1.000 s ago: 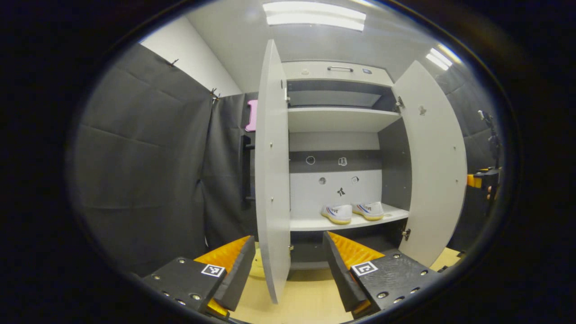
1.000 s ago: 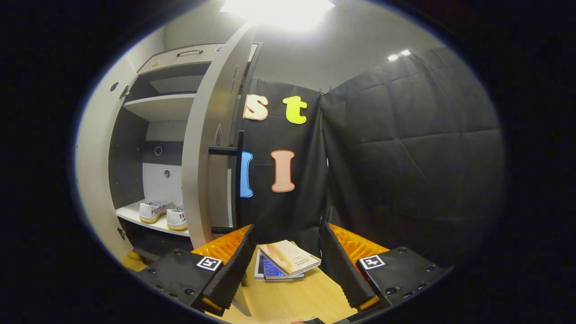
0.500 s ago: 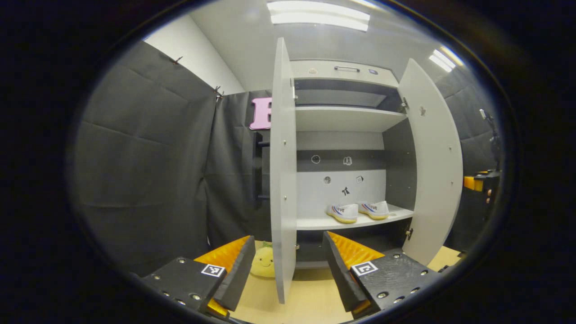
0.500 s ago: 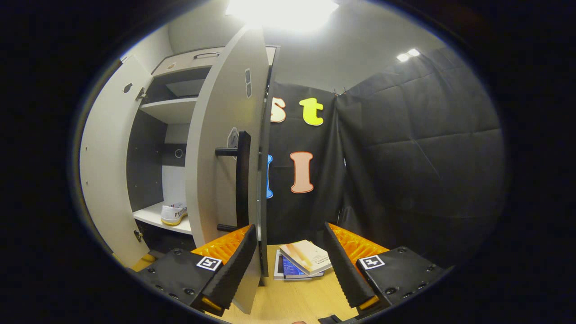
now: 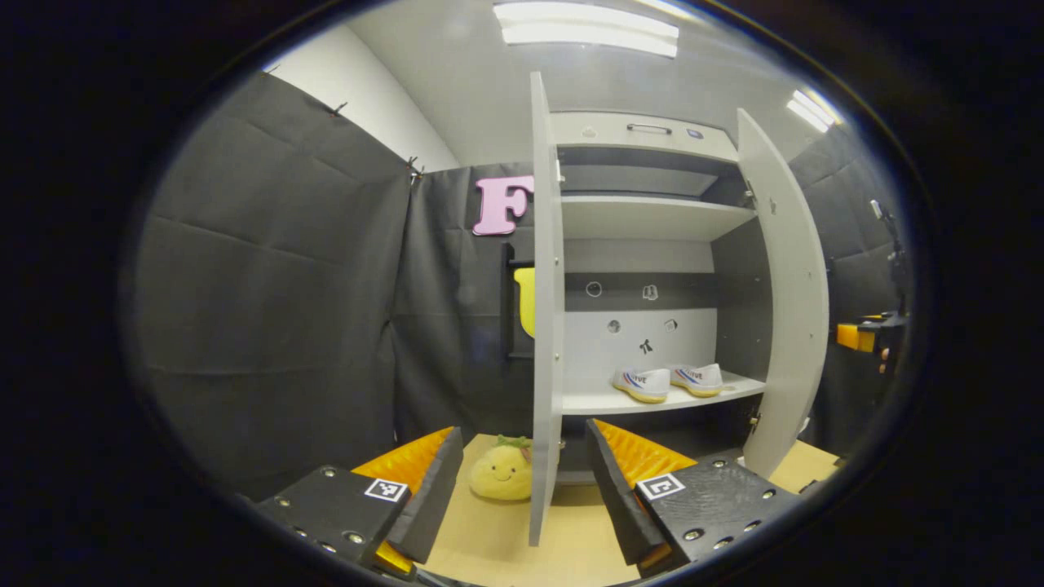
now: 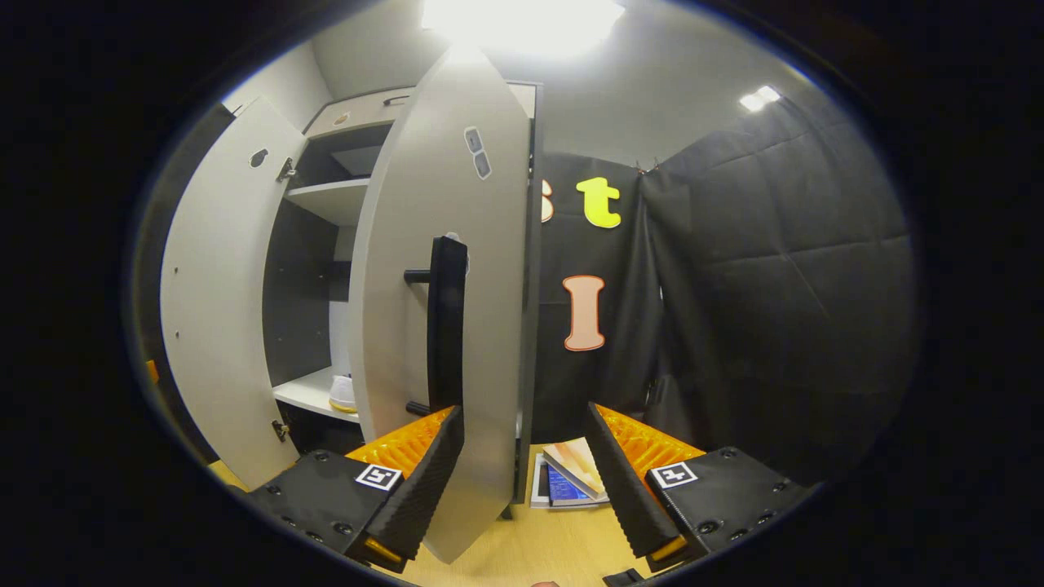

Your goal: Grab one shoe with the right hand and put it into the shoe cabinet, grab the other shoe with the left hand and put it into the shoe cabinet; then close the right door with the right hand and the left door with the left hand.

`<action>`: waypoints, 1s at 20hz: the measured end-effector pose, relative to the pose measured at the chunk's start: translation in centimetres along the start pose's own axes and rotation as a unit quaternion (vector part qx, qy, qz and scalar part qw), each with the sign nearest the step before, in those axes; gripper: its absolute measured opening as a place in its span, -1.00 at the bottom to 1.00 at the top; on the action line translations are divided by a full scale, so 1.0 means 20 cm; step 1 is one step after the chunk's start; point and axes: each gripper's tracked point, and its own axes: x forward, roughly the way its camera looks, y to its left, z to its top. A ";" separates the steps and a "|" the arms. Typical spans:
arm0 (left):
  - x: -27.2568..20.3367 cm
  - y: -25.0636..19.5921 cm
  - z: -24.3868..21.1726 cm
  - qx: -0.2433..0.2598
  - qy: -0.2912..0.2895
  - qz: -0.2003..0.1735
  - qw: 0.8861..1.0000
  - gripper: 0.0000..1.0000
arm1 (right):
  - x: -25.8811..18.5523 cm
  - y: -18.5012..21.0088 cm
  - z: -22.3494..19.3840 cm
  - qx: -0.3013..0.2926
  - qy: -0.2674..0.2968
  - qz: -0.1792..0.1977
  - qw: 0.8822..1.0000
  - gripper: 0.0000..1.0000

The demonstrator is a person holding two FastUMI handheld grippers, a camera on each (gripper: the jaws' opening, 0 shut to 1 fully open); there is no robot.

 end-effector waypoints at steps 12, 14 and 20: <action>0.08 0.26 0.08 0.007 -0.004 0.054 0.999 0.73 | -0.01 0.15 0.06 -0.009 -0.024 0.037 0.999 0.95; 0.14 0.32 0.13 0.009 -0.009 0.068 0.998 0.72 | -0.03 0.11 0.06 -0.004 -0.027 0.032 0.999 0.95; 0.38 0.47 0.21 0.015 -0.018 0.102 0.994 0.72 | -0.10 -0.08 -0.02 -0.001 -0.013 0.000 1.000 0.93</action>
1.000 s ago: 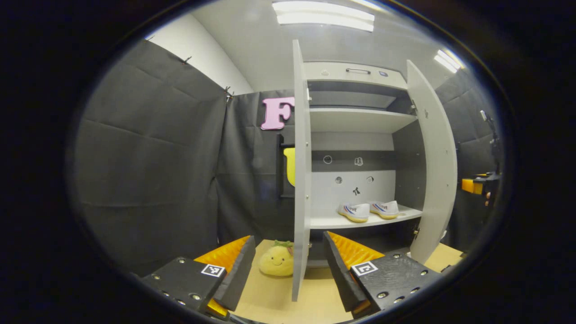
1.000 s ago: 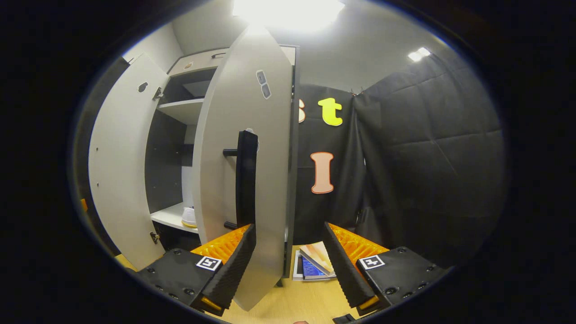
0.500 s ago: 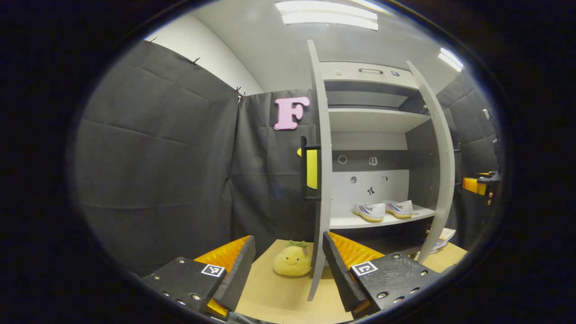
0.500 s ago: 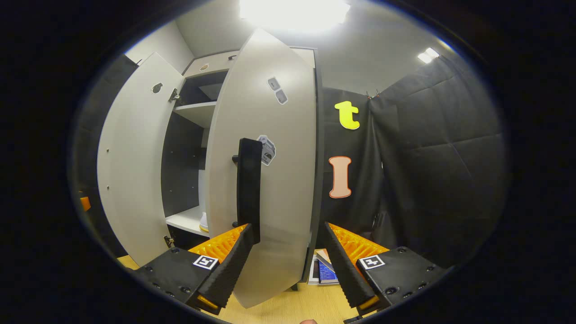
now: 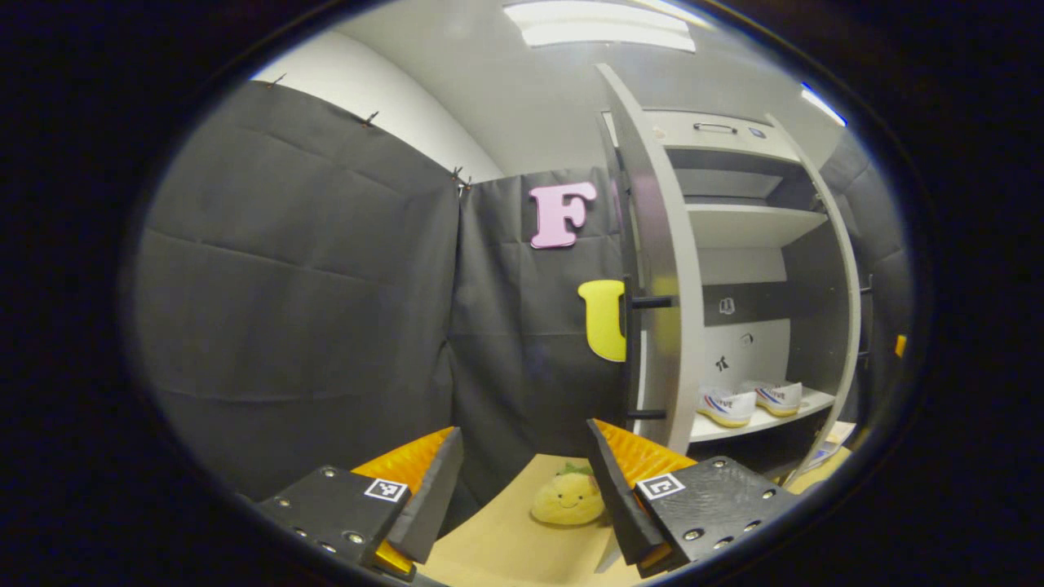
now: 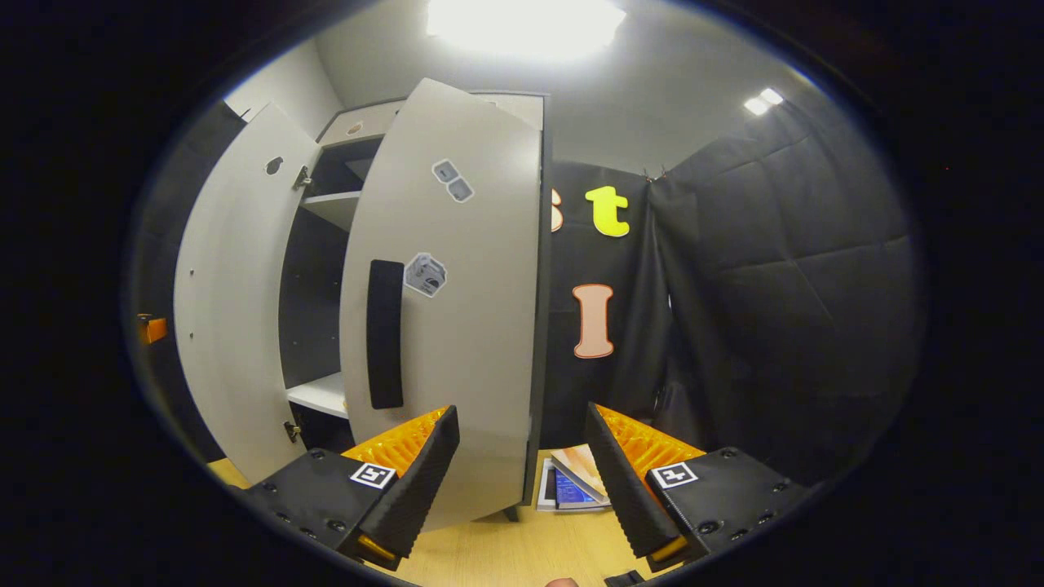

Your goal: Grab one shoe with the right hand and put it into the shoe cabinet, grab the other shoe with the left hand and put it into the shoe cabinet; then close the right door with the right hand and the left door with the left hand.

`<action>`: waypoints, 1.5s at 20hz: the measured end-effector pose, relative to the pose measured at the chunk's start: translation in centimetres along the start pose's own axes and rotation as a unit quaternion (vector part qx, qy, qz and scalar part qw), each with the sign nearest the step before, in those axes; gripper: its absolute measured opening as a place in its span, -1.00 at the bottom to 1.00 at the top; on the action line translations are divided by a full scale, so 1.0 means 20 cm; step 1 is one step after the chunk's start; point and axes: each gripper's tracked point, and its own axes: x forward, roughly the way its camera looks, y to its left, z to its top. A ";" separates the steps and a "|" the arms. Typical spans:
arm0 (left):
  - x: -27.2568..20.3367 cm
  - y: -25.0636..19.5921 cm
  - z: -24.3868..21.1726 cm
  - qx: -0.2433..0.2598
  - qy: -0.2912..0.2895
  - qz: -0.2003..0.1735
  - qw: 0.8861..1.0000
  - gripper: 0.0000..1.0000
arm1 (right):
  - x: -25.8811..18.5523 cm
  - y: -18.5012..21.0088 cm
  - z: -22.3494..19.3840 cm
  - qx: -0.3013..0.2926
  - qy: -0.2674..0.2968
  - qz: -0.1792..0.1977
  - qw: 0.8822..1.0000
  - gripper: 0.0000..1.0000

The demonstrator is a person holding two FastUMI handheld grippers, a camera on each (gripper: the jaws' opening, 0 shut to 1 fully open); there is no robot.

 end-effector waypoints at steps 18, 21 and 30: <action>0.15 -0.22 0.02 -0.012 -0.001 -0.017 1.000 0.73 | -0.08 -0.33 -0.15 0.003 0.025 -0.048 0.999 0.95; 0.11 -0.31 0.04 -0.010 -0.004 -0.031 0.999 0.72 | -0.07 -0.33 -0.17 0.008 0.028 -0.044 0.999 0.95; 0.04 -0.56 0.05 -0.025 -0.005 -0.072 0.997 0.73 | -0.06 -0.37 -0.23 0.010 0.035 -0.037 0.999 0.95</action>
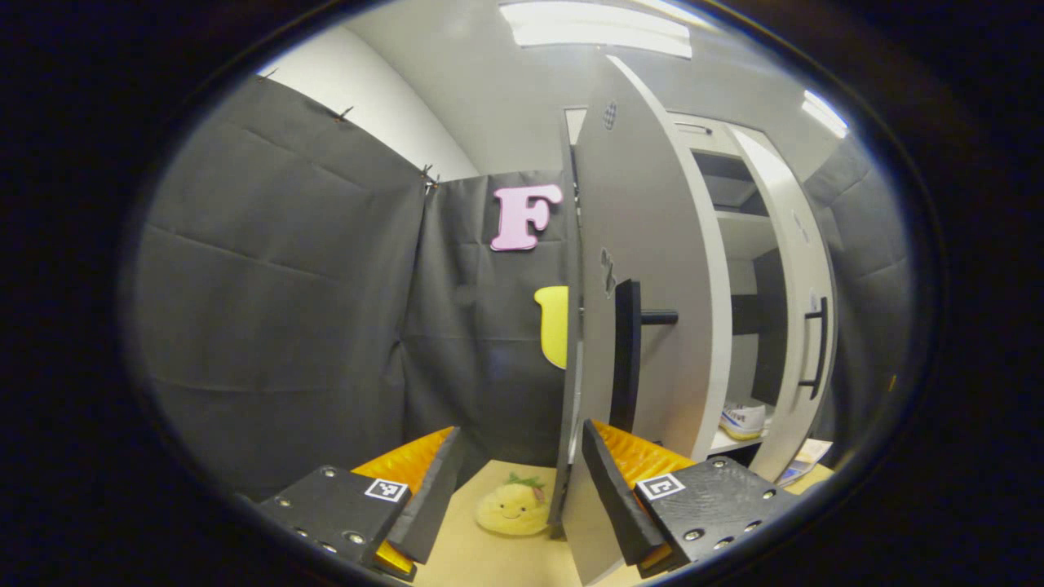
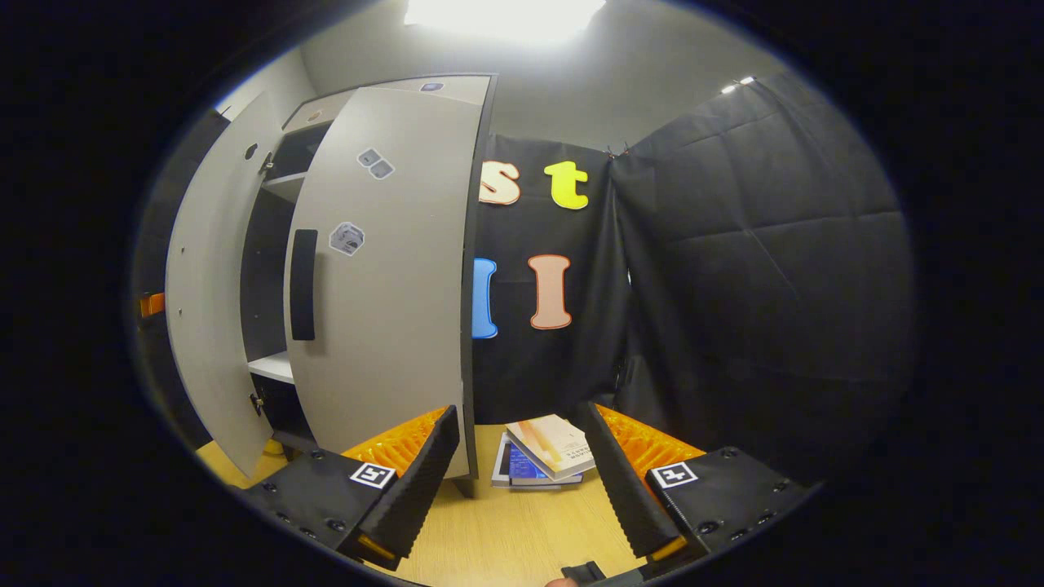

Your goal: Grab one shoe with the right hand and put it into the shoe cabinet, grab the other shoe with the left hand and put it into the shoe cabinet; then close the right door with the right hand and the left door with the left hand.

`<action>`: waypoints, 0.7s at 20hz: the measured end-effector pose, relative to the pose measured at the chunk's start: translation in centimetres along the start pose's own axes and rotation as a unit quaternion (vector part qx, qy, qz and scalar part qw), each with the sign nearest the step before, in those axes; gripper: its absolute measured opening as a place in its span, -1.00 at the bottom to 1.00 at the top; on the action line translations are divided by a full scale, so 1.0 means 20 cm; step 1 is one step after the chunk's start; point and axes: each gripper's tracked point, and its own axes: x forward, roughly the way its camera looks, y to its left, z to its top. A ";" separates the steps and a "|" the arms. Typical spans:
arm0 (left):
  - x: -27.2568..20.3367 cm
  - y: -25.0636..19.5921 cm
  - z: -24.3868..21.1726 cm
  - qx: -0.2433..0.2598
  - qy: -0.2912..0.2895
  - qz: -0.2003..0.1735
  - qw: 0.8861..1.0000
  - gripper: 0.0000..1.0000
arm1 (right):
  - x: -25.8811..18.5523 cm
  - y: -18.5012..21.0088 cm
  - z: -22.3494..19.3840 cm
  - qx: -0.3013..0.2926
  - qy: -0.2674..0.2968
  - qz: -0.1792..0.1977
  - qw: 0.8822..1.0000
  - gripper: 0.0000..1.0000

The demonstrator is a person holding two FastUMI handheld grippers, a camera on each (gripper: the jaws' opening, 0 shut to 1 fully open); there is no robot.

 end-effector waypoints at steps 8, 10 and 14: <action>0.08 -0.42 -0.01 -0.017 -0.006 -0.072 0.997 0.73 | 0.01 -0.09 -0.03 0.011 0.003 -0.004 1.000 0.96; 0.12 -0.51 -0.03 -0.012 -0.004 -0.083 0.996 0.72 | 0.01 -0.09 -0.03 0.015 0.004 -0.001 1.000 0.95; 0.06 -0.60 0.02 0.004 -0.018 -0.095 0.995 0.70 | 0.00 -0.07 -0.02 0.026 0.001 0.013 1.000 0.95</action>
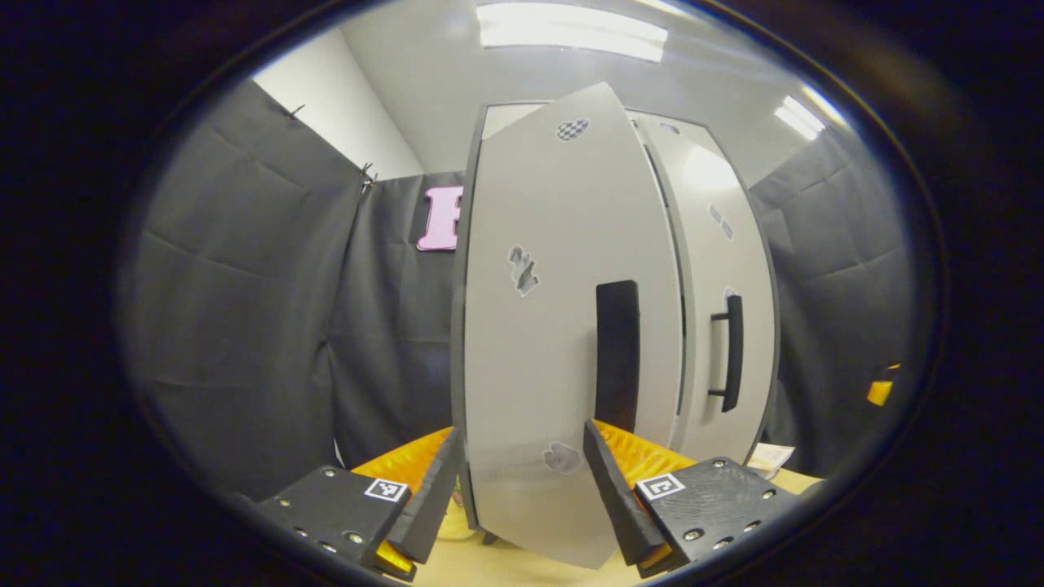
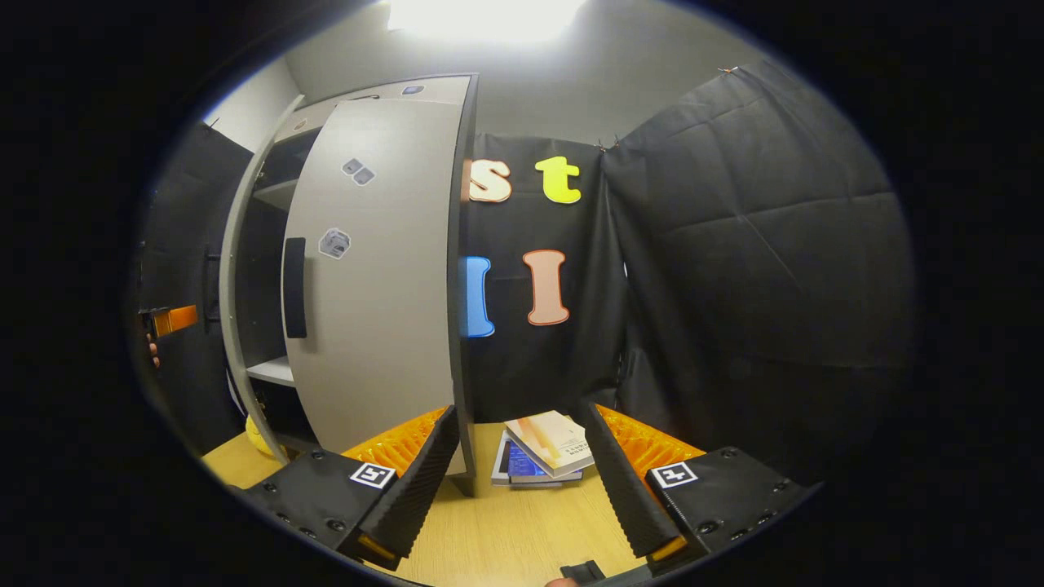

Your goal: Grab one shoe with the right hand and put it into the shoe cabinet, grab the other shoe with the left hand and put it into the shoe cabinet; then close the right door with the right hand and the left door with the left hand.

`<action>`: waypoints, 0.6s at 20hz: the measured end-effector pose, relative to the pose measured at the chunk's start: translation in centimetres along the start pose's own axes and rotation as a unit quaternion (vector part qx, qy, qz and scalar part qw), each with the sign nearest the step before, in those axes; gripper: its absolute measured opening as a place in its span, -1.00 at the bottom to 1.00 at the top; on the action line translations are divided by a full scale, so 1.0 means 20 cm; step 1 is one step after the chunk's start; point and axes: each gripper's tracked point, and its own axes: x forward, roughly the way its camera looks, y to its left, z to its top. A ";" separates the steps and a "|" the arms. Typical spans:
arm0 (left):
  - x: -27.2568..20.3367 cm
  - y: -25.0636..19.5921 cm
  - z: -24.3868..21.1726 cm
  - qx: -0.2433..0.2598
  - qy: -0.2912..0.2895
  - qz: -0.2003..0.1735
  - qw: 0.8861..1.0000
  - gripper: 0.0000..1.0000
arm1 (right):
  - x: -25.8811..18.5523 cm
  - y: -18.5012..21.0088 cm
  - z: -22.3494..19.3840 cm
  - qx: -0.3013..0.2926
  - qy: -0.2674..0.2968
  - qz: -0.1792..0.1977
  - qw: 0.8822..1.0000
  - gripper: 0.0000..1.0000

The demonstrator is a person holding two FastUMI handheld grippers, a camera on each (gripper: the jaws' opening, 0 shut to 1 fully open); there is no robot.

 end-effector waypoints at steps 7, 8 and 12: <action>-0.24 0.02 0.03 0.010 -0.011 -0.010 1.000 0.73 | -0.06 0.21 0.10 0.000 -0.018 0.035 0.999 0.95; -0.29 0.04 0.05 0.011 -0.013 -0.009 1.000 0.73 | -0.07 0.24 0.12 0.000 -0.021 0.041 0.999 0.95; -0.49 0.12 0.09 0.014 -0.020 -0.005 1.000 0.73 | -0.17 0.36 0.17 -0.003 -0.029 0.059 0.998 0.95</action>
